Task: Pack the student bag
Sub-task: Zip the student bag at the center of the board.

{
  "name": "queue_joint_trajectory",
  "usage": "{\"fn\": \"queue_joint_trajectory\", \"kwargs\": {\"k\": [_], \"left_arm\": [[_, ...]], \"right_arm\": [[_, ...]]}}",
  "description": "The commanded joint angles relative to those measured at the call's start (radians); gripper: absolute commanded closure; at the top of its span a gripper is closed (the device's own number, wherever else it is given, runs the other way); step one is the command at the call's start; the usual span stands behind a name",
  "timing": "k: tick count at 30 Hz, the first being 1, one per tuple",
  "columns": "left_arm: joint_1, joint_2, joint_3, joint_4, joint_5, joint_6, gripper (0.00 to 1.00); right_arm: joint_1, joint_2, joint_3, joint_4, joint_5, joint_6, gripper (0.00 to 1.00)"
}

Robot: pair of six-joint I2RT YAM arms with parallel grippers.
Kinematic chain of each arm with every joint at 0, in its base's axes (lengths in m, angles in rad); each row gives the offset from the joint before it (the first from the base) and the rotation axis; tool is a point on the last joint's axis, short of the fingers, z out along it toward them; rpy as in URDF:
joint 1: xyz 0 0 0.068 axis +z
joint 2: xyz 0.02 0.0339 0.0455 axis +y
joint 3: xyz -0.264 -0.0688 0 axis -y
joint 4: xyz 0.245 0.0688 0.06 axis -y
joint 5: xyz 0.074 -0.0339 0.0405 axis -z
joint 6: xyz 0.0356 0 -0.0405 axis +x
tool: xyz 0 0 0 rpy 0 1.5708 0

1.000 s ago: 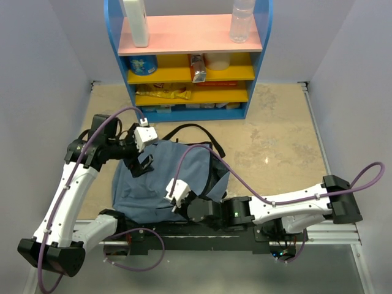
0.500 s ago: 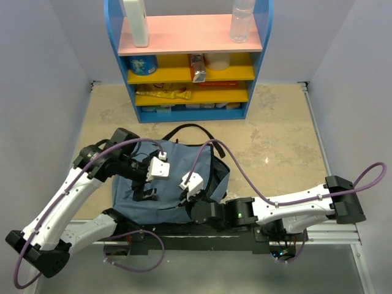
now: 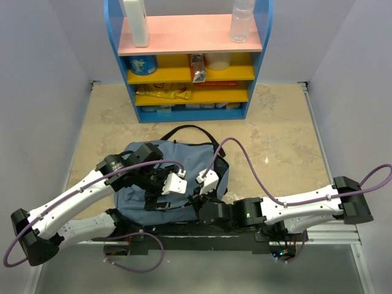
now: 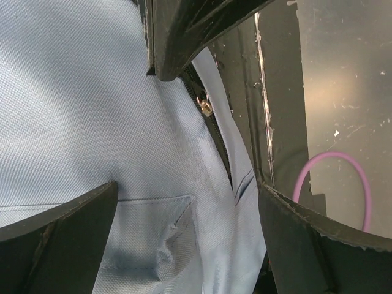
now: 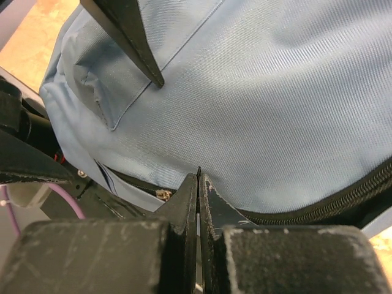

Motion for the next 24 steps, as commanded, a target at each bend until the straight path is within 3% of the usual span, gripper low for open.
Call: {"fn": "queue_joint_trajectory", "kwargs": {"k": [1, 9, 12, 18, 24], "left_arm": [[-0.05, 0.037, 0.029, 0.049, -0.021, -0.06, 0.0], [-0.168, 0.111, -0.089, 0.147, -0.13, -0.085, 0.0], [-0.202, 0.128, -0.106, 0.164, -0.152, -0.089, 0.05], [-0.229, 0.179, 0.008, 0.211, -0.181, -0.158, 0.0], [-0.242, 0.202, 0.096, 0.138, -0.045, -0.21, 0.0]], "right_arm": [[0.001, -0.051, -0.026, -0.007, 0.078, 0.101, 1.0], [0.005, -0.126, -0.073, -0.122, 0.111, 0.246, 1.0], [0.005, -0.144, -0.095, -0.102, 0.095, 0.254, 1.0], [0.008, -0.126, -0.089, -0.067, 0.062, 0.233, 1.0], [0.011, -0.137, -0.11, -0.117, 0.077, 0.297, 1.0]]}}
